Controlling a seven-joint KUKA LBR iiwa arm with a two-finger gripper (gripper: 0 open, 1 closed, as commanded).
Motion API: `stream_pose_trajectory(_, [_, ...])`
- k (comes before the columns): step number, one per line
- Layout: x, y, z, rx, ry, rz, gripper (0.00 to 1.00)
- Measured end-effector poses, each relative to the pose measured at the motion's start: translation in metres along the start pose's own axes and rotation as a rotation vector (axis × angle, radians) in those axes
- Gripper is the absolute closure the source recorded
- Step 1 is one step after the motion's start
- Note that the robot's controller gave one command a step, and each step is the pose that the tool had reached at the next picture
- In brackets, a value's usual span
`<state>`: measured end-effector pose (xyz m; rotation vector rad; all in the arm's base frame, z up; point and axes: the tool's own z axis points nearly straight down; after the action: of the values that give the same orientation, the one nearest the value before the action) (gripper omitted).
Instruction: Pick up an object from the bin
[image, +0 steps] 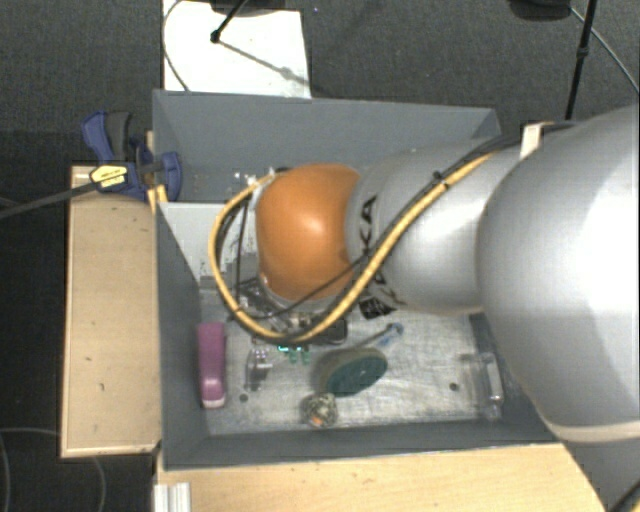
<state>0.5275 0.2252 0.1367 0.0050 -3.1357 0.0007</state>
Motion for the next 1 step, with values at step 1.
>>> stream_pose_trajectory(1, [0.0029, -0.1060, 0.0476, -0.001, -0.018, -0.383, 0.00])
